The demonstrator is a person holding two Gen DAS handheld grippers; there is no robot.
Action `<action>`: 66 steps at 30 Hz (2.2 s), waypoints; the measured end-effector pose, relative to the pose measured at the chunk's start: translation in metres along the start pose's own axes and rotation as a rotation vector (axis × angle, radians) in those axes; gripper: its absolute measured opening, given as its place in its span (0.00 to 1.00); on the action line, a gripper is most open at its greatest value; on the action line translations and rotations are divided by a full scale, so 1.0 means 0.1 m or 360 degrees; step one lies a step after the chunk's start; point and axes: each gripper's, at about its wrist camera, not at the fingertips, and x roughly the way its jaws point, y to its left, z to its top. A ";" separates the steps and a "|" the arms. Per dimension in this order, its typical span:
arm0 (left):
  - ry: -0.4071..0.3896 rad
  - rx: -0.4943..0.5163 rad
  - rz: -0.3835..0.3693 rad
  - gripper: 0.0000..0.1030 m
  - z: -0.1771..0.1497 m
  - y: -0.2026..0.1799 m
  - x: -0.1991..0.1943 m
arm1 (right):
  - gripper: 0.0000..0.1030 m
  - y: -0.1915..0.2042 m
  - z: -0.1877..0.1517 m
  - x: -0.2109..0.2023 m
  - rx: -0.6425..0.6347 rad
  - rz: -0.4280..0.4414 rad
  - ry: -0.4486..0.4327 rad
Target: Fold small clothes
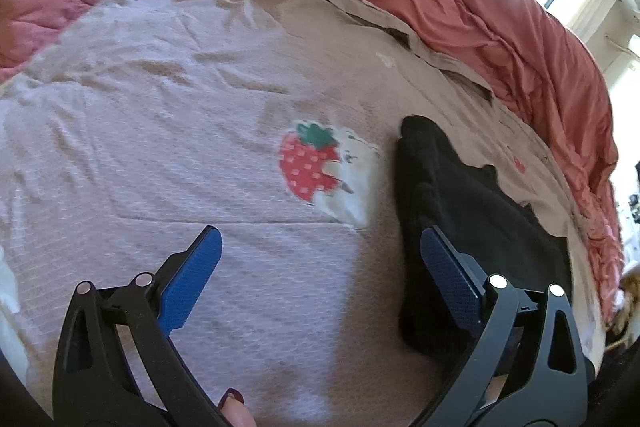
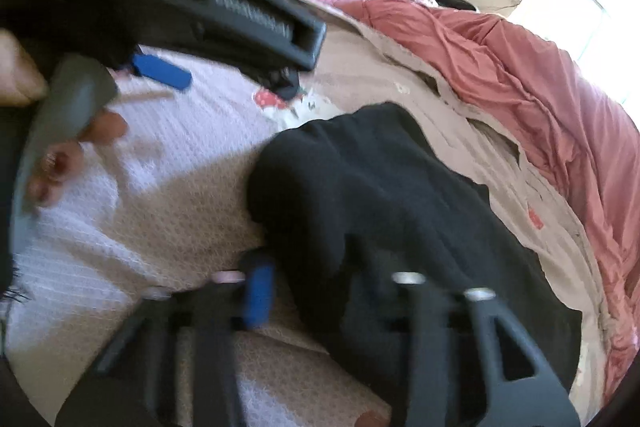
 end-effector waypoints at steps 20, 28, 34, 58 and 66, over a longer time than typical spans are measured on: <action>0.0412 -0.0206 -0.0583 0.32 0.00 -0.53 0.65 | 0.07 -0.28 -0.11 -0.18 0.0276 0.0184 -0.0127; 0.0328 -0.0100 -0.0494 0.15 0.07 -0.93 0.35 | 0.07 -0.57 -0.19 -0.50 0.0428 0.0163 -0.0294; 0.0237 0.0074 -0.0493 0.15 0.11 -1.63 0.03 | 0.07 -1.01 -0.38 -0.91 0.0633 0.0105 -0.0436; 0.0611 0.0522 -0.0632 0.49 -1.02 -3.61 0.78 | 0.08 -2.20 -2.30 -1.33 0.1579 0.0054 -0.0256; 0.0306 0.0503 -0.0524 0.52 -0.85 -3.01 0.39 | 0.16 -2.20 -2.50 -1.34 0.1655 0.0105 -0.0217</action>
